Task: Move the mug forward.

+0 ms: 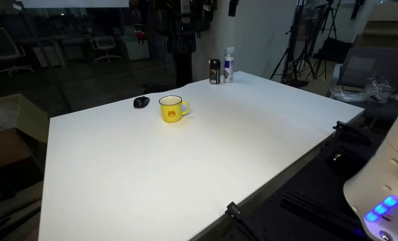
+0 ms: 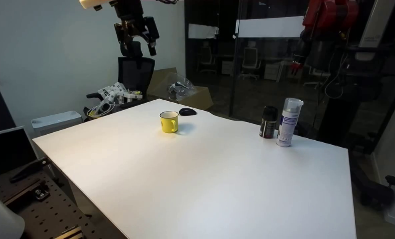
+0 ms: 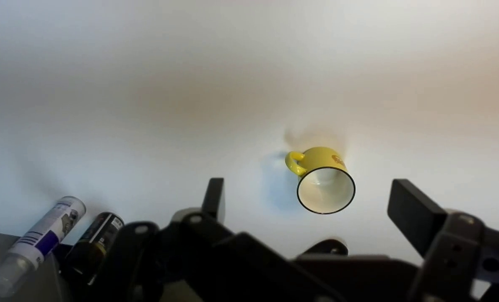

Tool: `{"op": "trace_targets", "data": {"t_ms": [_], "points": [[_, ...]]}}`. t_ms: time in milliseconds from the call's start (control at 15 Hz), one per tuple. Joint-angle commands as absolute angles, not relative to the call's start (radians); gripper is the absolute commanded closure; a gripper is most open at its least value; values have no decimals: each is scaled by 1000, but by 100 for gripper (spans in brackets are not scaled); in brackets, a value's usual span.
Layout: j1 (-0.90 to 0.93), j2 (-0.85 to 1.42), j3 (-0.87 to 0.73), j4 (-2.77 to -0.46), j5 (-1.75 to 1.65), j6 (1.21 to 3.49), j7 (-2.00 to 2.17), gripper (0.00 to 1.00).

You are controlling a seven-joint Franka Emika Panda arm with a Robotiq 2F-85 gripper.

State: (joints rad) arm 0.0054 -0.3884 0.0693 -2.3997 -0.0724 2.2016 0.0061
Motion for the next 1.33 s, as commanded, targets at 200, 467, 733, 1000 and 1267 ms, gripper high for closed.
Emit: {"op": "trace_targets", "data": {"t_ms": [200,467,733,1000,1267], "points": [[3,-337,72,-2363,-86,2197,56,0],[-19,-176,90,-2266,-136,2209,159,0],[-5,67,103,-2096,-287,2224,301,0],[27,88,71,-2109,-283,2243,282,0],[26,153,73,-2057,-184,2265,240,0]]}}
